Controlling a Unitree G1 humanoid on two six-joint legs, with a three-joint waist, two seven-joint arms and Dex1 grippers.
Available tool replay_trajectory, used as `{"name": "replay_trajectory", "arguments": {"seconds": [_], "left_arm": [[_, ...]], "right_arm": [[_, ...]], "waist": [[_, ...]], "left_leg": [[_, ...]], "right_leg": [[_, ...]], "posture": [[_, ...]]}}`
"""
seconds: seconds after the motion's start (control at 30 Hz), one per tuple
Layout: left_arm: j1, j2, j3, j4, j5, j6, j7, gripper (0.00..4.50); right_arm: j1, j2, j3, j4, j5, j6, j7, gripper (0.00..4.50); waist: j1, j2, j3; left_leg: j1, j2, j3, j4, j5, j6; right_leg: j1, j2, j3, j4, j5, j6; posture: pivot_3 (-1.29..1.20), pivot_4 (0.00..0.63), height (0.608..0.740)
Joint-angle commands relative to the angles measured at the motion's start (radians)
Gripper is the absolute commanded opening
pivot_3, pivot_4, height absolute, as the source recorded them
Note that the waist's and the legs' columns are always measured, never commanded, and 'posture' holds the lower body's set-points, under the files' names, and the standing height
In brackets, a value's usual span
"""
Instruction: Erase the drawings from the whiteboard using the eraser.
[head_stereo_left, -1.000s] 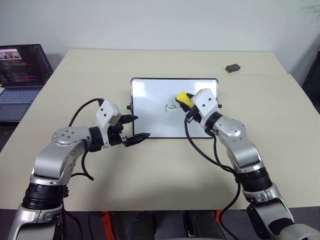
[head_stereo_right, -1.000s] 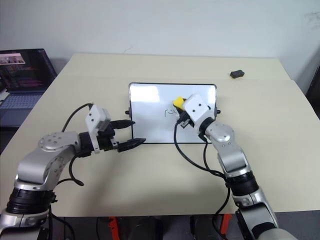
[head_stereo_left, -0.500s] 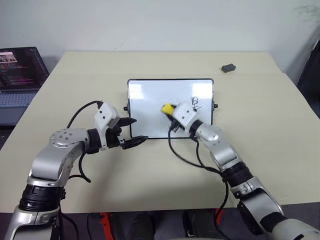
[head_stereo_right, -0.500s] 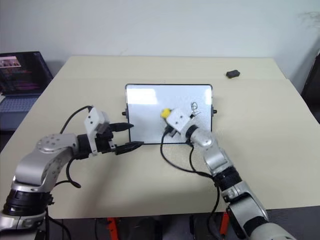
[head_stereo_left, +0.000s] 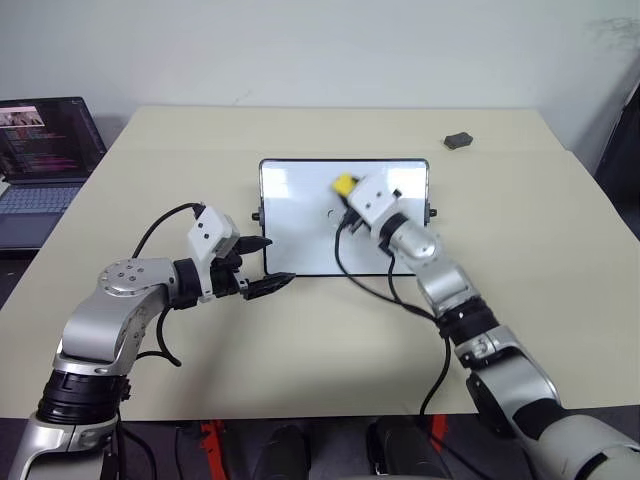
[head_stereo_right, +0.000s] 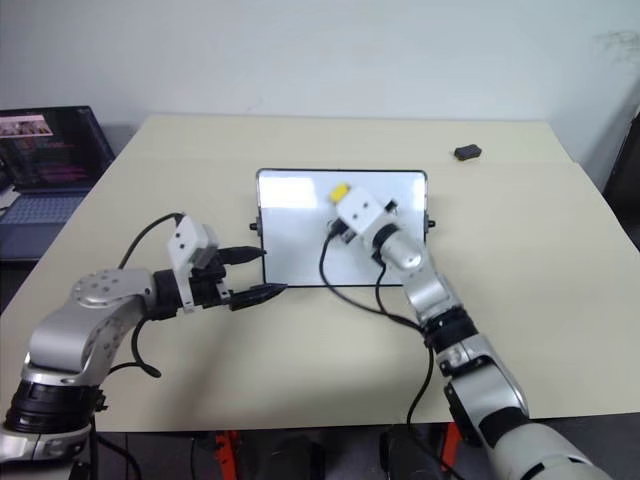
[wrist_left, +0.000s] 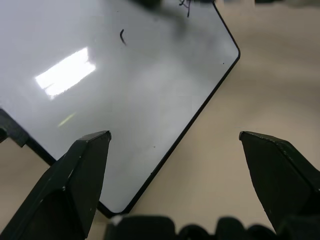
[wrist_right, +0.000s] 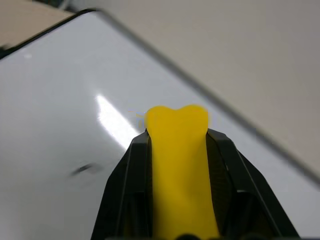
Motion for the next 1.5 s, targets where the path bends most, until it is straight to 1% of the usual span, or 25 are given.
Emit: {"name": "replay_trajectory", "arguments": {"seconds": [0.03,0.2,0.3,0.47,0.53,0.67,0.73,0.8,1.0,1.1,1.17,1.3,1.4,1.5], "left_arm": [[-0.006,0.007,0.027,-0.037,-0.011,0.0,0.005,4.5],[-0.005,0.006,0.03,-0.044,-0.015,0.007,0.011,4.5],[-0.006,0.007,0.033,-0.047,-0.017,0.01,0.013,4.5],[-0.008,0.008,0.033,-0.052,-0.02,0.017,0.017,4.5],[-0.01,0.008,0.031,-0.052,-0.02,0.018,0.018,4.5],[-0.012,0.008,0.03,-0.052,-0.021,0.019,0.018,4.5],[-0.011,0.008,0.03,-0.053,-0.021,0.019,0.017,4.5],[-0.01,0.008,0.029,-0.055,-0.022,0.02,0.018,4.5],[-0.012,0.005,0.029,-0.058,-0.026,0.023,0.021,4.5],[-0.01,0.004,0.03,-0.061,-0.028,0.025,0.023,4.5],[-0.01,0.004,0.03,-0.062,-0.028,0.025,0.024,4.5],[-0.011,0.002,0.03,-0.063,-0.028,0.026,0.024,4.5],[-0.011,0.001,0.029,-0.064,-0.029,0.027,0.024,4.5],[-0.011,0.001,0.027,-0.065,-0.029,0.027,0.023,4.5]], "right_arm": [[-0.025,0.022,0.003,0.039,0.001,-0.015,-0.001,1.09],[0.05,0.031,0.094,0.031,-0.015,0.007,0.141,1.09],[0.102,0.024,0.132,0.018,-0.026,0.036,0.193,1.09],[0.147,0.009,0.17,-0.005,-0.037,0.091,0.258,1.09],[0.143,0.013,0.158,-0.021,-0.033,0.076,0.243,1.09],[0.101,0.03,0.081,-0.03,-0.011,0.001,0.129,1.09],[0.076,0.021,0.048,-0.009,-0.017,0.008,0.067,1.09],[0.066,0.009,0.041,0.016,-0.027,0.022,0.046,1.09],[0.092,-0.003,0.059,0.018,-0.035,0.072,0.073,1.09],[0.121,-0.009,0.085,-0.001,-0.032,0.096,0.132,1.09],[0.158,-0.013,0.123,-0.039,-0.029,0.126,0.213,1.09],[0.214,-0.022,0.167,-0.112,-0.022,0.161,0.313,1.09],[0.234,-0.014,0.156,-0.155,-0.012,0.142,0.31,1.09],[0.195,0.005,0.058,-0.183,0.024,0.087,0.201,1.09]], "waist": [[-0.001,0.0,0.0],[-0.011,-0.001,-0.001],[-0.011,-0.001,-0.001],[-0.009,-0.001,-0.001],[-0.008,-0.001,-0.001],[-0.008,0.0,0.0],[-0.005,0.0,0.0],[-0.002,0.0,0.0],[0.005,-0.001,0.0],[0.007,-0.001,-0.001],[0.007,-0.001,-0.001],[0.003,-0.001,-0.001],[0.0,-0.001,-0.001],[-0.001,0.0,0.0]], "left_leg": [[-0.001,0.0,0.0,-0.001,0.0,0.0],[-0.003,0.001,0.003,-0.002,-0.001,0.0],[0.001,0.001,0.002,-0.001,-0.001,0.0],[0.007,0.0,0.001,0.0,0.0,0.0],[0.009,0.0,0.001,0.001,0.0,0.0],[0.009,0.0,0.001,0.0,0.0,0.0],[0.006,0.0,0.001,0.0,0.0,0.0],[0.004,0.0,0.0,0.001,0.0,0.0],[0.004,-0.001,-0.001,0.001,0.0,0.0],[0.004,-0.001,-0.001,0.001,0.0,0.0],[0.004,-0.001,-0.001,0.001,0.0,0.0],[0.004,-0.001,-0.001,0.0,0.0,0.0],[0.004,-0.001,-0.001,0.0,0.0,0.0],[0.004,-0.001,-0.001,0.0,0.0,0.0]], "right_leg": [[-0.001,0.0,0.0,-0.001,0.0,0.0],[-0.004,0.0,0.002,-0.001,-0.001,0.0],[-0.001,0.0,0.002,0.0,-0.001,0.0],[0.005,0.0,0.001,0.002,0.0,0.0],[0.006,0.0,0.001,0.003,0.0,0.0],[0.006,0.0,0.001,0.003,0.0,0.0],[0.004,0.0,0.001,0.003,0.0,0.0],[0.003,0.0,0.0,0.002,0.0,0.0],[0.003,-0.001,0.0,0.002,0.0,0.0],[0.004,-0.001,-0.001,0.002,0.0,0.0],[0.004,-0.001,-0.001,0.002,0.0,0.0],[0.004,-0.001,-0.001,0.001,0.0,0.0],[0.004,-0.001,-0.001,0.001,0.0,0.0],[0.004,-0.001,-0.001,0.001,0.0,0.0]], "posture": [[0.0,0.15,0.74],[0.0,0.15,0.74],[0.0,0.15,0.74],[0.0,0.15,0.74],[0.0,0.15,0.74],[0.0,0.15,0.74],[0.0,0.15,0.74],[0.0,0.15,0.74],[0.0,0.15,0.74],[0.0,0.15,0.74],[0.0,0.15,0.74],[0.0,0.15,0.74],[0.0,0.15,0.74],[0.0,0.15,0.74]]}}
